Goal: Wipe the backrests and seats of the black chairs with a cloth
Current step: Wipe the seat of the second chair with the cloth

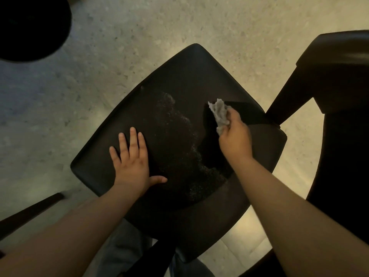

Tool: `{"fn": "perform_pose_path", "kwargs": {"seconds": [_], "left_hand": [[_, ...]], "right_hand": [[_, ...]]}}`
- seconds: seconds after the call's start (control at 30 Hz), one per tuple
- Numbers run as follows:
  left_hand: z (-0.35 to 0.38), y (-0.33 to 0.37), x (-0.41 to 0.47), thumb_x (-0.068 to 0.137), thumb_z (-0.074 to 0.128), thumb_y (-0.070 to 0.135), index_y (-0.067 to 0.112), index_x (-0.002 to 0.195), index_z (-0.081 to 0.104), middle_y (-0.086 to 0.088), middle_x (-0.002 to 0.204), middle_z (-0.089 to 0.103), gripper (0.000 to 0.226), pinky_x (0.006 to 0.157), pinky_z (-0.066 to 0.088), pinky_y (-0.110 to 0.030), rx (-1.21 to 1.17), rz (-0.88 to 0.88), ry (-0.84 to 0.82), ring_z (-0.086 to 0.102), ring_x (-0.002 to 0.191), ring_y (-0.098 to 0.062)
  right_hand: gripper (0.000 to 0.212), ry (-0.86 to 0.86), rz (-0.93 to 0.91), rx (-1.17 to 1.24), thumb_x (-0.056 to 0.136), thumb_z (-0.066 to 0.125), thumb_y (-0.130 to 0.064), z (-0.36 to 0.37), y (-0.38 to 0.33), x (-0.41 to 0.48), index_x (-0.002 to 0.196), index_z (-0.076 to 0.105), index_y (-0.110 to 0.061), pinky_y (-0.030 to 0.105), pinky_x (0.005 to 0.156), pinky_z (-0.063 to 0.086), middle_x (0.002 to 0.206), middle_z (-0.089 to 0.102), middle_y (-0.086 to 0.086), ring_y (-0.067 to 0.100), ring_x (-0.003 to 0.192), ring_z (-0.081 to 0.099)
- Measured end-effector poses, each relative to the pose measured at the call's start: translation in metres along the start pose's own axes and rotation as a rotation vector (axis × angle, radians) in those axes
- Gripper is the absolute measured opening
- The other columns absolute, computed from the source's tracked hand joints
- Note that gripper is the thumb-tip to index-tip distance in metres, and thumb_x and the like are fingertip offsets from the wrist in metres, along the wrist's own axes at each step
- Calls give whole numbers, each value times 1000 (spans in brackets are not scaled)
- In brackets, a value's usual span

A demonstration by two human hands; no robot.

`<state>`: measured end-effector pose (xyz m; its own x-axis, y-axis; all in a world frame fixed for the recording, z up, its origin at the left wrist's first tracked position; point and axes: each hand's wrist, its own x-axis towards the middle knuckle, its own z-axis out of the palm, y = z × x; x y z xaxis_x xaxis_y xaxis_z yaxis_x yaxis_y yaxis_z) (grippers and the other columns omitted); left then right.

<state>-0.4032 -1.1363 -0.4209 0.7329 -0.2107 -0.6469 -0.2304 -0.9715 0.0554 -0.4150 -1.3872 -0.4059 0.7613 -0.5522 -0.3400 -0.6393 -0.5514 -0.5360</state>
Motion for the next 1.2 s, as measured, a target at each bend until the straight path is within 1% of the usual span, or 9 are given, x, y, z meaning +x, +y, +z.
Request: {"fn": "perform_pose_path", "kwargs": {"seconds": [0.13,0.23,0.4,0.5,0.6,0.8,1.0,1.07,1.2], "left_hand": [[1,0,1,59,65,82,8,146,-31,-13,152,-40,149,114,-9,-60,4,-1,-17,-31,141,-40],[1,-1,1,60,66,80,9,145,-32,-13,151,-41,149,114,-10,-60,-6,-1,-19,-33,140,-39],[1,-1,0,61,64,82,8,138,-39,-14,150,-42,148,113,-11,-60,-3,5,-28,-34,139,-40],[1,-1,1,61,63,82,8,140,-38,-14,150,-42,148,113,-10,-60,-3,2,-34,-33,140,-41],[1,-1,1,62,62,82,7,142,-36,-14,148,-44,147,114,-10,-61,1,3,-41,-34,139,-41],[0,-1,2,62,64,81,10,133,-43,-13,147,-46,147,114,-10,-61,-9,4,-55,-35,138,-40],[0,-1,2,63,63,81,9,133,-43,-14,146,-47,146,115,-9,-62,-6,8,-51,-36,138,-40],[-1,-1,0,62,64,81,9,139,-39,-13,148,-45,147,115,-9,-61,-9,12,-36,-34,139,-40],[-3,-4,-3,60,63,83,10,148,-28,-12,152,-39,146,117,-6,-61,6,32,9,-29,142,-39]], "right_hand": [[44,-85,-95,20,95,51,-10,26,-9,-48,136,50,-25,36,108,42,135,52,-1,14,128,46],[42,-221,-203,106,95,51,-11,27,-6,-69,132,55,-28,34,100,49,126,55,-11,5,117,52],[39,32,-92,187,96,52,-11,-2,-2,-28,133,58,-20,39,97,51,123,63,1,13,109,59],[40,56,-33,94,98,48,-10,-7,-8,-2,137,53,-17,30,101,46,130,60,3,17,117,56],[43,53,-3,28,96,50,-8,10,-15,-4,137,52,-19,35,105,44,132,57,4,19,122,52],[42,-262,-223,102,96,50,-11,33,-19,-51,134,55,-28,32,99,50,127,58,-7,5,115,54],[41,73,-117,129,96,51,-10,1,-28,-3,136,53,-19,27,100,44,129,61,2,14,116,56],[41,72,-58,129,98,52,-13,3,-34,12,138,51,-19,22,98,41,131,59,2,14,118,55],[41,-66,-54,119,96,54,-14,27,-45,0,135,53,-25,25,99,44,131,57,0,10,116,54]]}}
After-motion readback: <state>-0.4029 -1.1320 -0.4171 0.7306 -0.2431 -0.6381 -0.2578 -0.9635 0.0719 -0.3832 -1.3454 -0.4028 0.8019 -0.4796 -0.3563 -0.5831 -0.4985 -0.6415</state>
